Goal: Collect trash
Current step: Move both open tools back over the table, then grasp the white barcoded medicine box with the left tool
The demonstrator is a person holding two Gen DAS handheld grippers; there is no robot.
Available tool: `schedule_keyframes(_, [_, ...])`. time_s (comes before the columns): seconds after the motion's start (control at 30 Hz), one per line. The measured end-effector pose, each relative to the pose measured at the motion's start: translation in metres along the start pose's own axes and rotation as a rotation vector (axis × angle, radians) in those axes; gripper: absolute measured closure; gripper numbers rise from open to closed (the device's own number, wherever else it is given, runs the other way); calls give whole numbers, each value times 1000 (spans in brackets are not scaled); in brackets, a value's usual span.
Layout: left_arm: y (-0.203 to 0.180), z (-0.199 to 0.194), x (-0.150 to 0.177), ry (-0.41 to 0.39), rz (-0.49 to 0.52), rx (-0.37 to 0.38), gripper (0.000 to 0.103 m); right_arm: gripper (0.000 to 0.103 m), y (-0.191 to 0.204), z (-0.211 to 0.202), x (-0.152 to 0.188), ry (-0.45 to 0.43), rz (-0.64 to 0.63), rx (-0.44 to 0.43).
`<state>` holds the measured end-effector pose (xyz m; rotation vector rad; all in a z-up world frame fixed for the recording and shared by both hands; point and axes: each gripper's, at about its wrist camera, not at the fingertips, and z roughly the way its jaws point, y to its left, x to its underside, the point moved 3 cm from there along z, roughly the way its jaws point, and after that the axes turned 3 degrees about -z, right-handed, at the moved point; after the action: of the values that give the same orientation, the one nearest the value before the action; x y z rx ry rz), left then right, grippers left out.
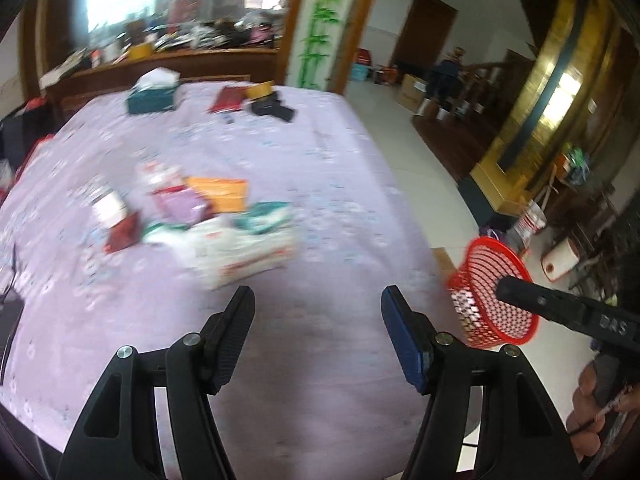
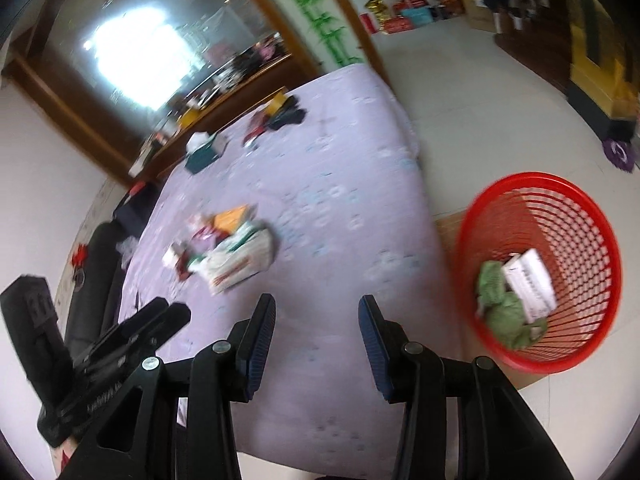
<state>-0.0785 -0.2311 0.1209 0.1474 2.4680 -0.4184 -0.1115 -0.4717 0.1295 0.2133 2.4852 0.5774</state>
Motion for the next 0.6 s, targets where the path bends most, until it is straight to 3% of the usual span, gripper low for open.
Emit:
schedule_keyframes(0.13, [57,-8,-12,-1,-76,-47,39,50,35,8,5,-2,-33,-8])
schedule_keyframes(0.4, [188,5,-52,81,-357,-143,39,49,82,30,10,17,-57,11])
schedule_keyframes(0.6, [250,49,-86,172,-525,-122,39,49,95,36,12,13,-58,36])
